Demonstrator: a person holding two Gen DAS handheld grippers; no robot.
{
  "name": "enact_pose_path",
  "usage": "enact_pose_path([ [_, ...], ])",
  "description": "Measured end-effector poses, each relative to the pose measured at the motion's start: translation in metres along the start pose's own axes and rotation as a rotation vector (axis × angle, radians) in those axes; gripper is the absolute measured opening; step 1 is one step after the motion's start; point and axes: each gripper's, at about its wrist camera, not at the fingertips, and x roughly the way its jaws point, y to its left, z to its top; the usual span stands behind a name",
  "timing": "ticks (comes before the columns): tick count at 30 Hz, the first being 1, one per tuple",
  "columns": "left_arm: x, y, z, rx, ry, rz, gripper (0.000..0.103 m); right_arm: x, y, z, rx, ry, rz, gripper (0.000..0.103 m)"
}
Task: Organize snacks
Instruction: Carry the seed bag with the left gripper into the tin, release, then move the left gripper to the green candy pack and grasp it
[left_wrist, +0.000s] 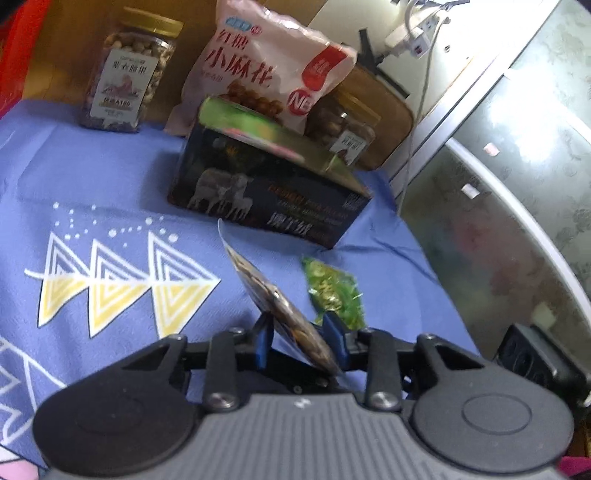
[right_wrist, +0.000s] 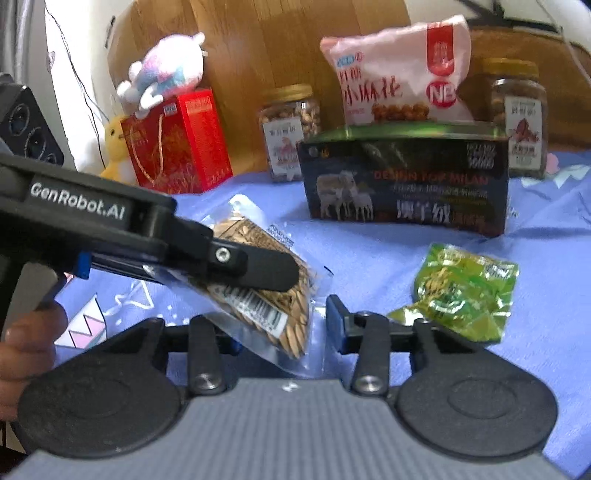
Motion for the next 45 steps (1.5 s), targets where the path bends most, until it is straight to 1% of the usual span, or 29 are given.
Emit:
enact_pose_path([
  [2, -0.004, -0.003, 0.006, 0.006, -0.016, -0.029, 0.030, -0.006, 0.003, -0.001, -0.022, -0.051, -0.019, 0.039],
  [5, -0.005, -0.010, 0.022, 0.026, -0.038, -0.067, 0.030, -0.014, 0.008, 0.007, -0.098, -0.126, -0.076, 0.037],
  [8, -0.001, -0.022, 0.047, 0.063, -0.067, -0.093, 0.030, -0.017, 0.001, 0.030, -0.146, -0.176, -0.108, 0.036],
  [11, 0.011, -0.033, 0.074, 0.113, -0.099, -0.098, 0.030, -0.017, -0.013, 0.054, -0.179, -0.224, -0.149, 0.036],
  [13, 0.024, -0.037, 0.091, 0.129, -0.110, -0.099, 0.030, -0.010, -0.027, 0.072, -0.192, -0.240, -0.176, 0.036],
  [16, 0.054, -0.032, 0.119, 0.122, -0.106, -0.095, 0.030, 0.009, -0.050, 0.093, -0.196, -0.222, -0.219, 0.037],
  [17, 0.065, -0.029, 0.126, 0.119, -0.104, -0.077, 0.035, 0.018, -0.055, 0.097, -0.208, -0.208, -0.238, 0.037],
  [18, 0.075, -0.026, 0.131, 0.120, -0.100, -0.042, 0.045, 0.027, -0.060, 0.101, -0.230, -0.193, -0.266, 0.039],
  [19, 0.086, -0.023, 0.135, 0.125, -0.094, 0.026, 0.048, 0.037, -0.065, 0.102, -0.247, -0.175, -0.306, 0.047],
  [20, 0.096, -0.020, 0.137, 0.136, -0.097, 0.112, 0.052, 0.044, -0.070, 0.103, -0.247, -0.149, -0.337, 0.051],
  [21, 0.100, -0.017, 0.137, 0.141, -0.104, 0.173, 0.052, 0.046, -0.077, 0.102, -0.223, -0.133, -0.337, 0.051],
  [22, 0.103, -0.015, 0.137, 0.145, -0.097, 0.222, 0.052, 0.039, -0.081, 0.099, -0.194, -0.145, -0.323, 0.052],
  [23, 0.104, -0.012, 0.136, 0.150, -0.090, 0.250, 0.052, 0.032, -0.083, 0.096, -0.174, -0.162, -0.312, 0.055],
  [25, 0.098, -0.008, 0.131, 0.146, -0.097, 0.264, 0.052, 0.017, -0.085, 0.088, -0.154, -0.195, -0.297, 0.059],
  [27, 0.088, -0.008, 0.124, 0.138, -0.108, 0.251, 0.052, 0.003, -0.086, 0.079, -0.125, -0.220, -0.293, 0.059],
  [30, 0.064, -0.016, 0.109, 0.167, -0.159, 0.242, 0.052, -0.014, -0.093, 0.065, -0.038, -0.210, -0.290, 0.059],
  [31, 0.055, -0.020, 0.104, 0.176, -0.173, 0.238, 0.052, -0.019, -0.098, 0.059, 0.009, -0.194, -0.286, 0.059],
  [33, 0.041, -0.023, 0.094, 0.178, -0.181, 0.199, 0.052, -0.024, -0.104, 0.047, 0.097, -0.147, -0.259, 0.061],
  [35, 0.032, -0.025, 0.081, 0.172, -0.172, 0.169, 0.052, -0.025, -0.107, 0.036, 0.163, -0.077, -0.217, 0.071],
  [36, 0.031, -0.025, 0.076, 0.169, -0.160, 0.157, 0.052, -0.026, -0.106, 0.030, 0.176, -0.051, -0.204, 0.073],
  [38, 0.032, -0.023, 0.063, 0.150, -0.114, 0.129, 0.052, -0.018, -0.098, 0.022, 0.164, 0.015, -0.199, 0.076],
  [39, 0.034, -0.020, 0.057, 0.136, -0.085, 0.117, 0.052, -0.013, -0.091, 0.019, 0.142, 0.047, -0.201, 0.075],
  [40, 0.036, -0.018, 0.050, 0.121, -0.056, 0.110, 0.052, -0.011, -0.080, 0.018, 0.092, 0.042, -0.225, 0.072],
  [42, 0.039, -0.011, 0.038, 0.096, -0.017, 0.115, 0.052, -0.006, -0.063, 0.016, 0.036, 0.070, -0.192, 0.063],
  [43, 0.040, -0.008, 0.032, 0.082, 0.000, 0.120, 0.052, -0.003, -0.053, 0.014, 0.017, 0.074, -0.167, 0.063],
  [45, 0.039, 0.000, 0.021, 0.054, 0.024, 0.118, 0.052, 0.001, -0.034, 0.010, -0.034, 0.073, -0.147, 0.062],
])
